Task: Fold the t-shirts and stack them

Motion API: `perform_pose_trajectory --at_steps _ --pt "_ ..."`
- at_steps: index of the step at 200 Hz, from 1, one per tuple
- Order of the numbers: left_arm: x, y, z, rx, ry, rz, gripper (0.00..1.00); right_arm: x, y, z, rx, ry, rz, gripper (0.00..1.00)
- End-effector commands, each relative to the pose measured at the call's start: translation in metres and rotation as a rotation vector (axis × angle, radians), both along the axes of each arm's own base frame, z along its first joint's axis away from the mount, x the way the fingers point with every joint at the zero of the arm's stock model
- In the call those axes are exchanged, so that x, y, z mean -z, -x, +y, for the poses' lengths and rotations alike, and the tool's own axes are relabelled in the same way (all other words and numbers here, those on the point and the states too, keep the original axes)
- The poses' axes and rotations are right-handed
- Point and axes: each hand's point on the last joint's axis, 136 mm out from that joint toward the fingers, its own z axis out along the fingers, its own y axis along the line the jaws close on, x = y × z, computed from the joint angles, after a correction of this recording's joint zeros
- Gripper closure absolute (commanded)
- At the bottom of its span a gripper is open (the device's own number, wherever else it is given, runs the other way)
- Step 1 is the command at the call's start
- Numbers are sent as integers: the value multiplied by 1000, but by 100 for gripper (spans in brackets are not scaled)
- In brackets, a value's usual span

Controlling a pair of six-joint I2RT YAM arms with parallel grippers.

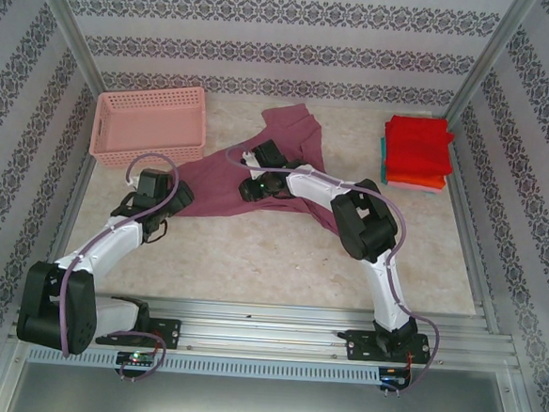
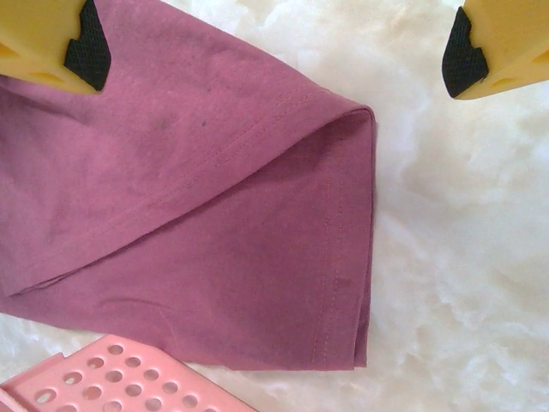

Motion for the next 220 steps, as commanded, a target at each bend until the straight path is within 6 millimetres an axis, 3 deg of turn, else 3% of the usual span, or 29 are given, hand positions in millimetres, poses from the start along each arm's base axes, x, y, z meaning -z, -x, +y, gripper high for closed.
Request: perform_pose_trajectory --at_steps 1,10,56,72,96,115,125,132,159,200,216,220 --pt "3 9 3 -16 18 12 0 -19 19 12 -62 -47 41 90" --pt "2 9 3 -15 20 9 0 -25 22 11 -69 -53 36 100" --pt "1 10 0 -30 55 -1 0 -74 41 13 -112 -117 -107 100" --pt "0 12 -1 -48 79 -3 0 -80 54 15 -133 -136 -154 100" --pt "-3 15 -5 -60 125 -7 0 -66 80 8 -150 -112 -191 99" --pt "-4 17 -8 -60 146 -7 0 -52 99 2 -161 -94 -205 84" --pt "-2 17 -8 -56 145 -3 0 -43 105 -3 -146 -78 -187 89" --pt "0 17 -8 -56 141 4 0 -38 108 -6 -141 -75 -168 100" --pt "6 9 -11 -42 146 35 0 -31 126 -8 -189 -68 -126 100" --pt "7 -3 -38 2 181 62 2 -24 165 0 -367 -37 -119 100" --pt "6 -7 -51 28 177 72 2 -21 170 0 -374 -31 -115 92" --pt "5 -8 -53 32 172 72 2 -21 170 -1 -365 -31 -115 86"
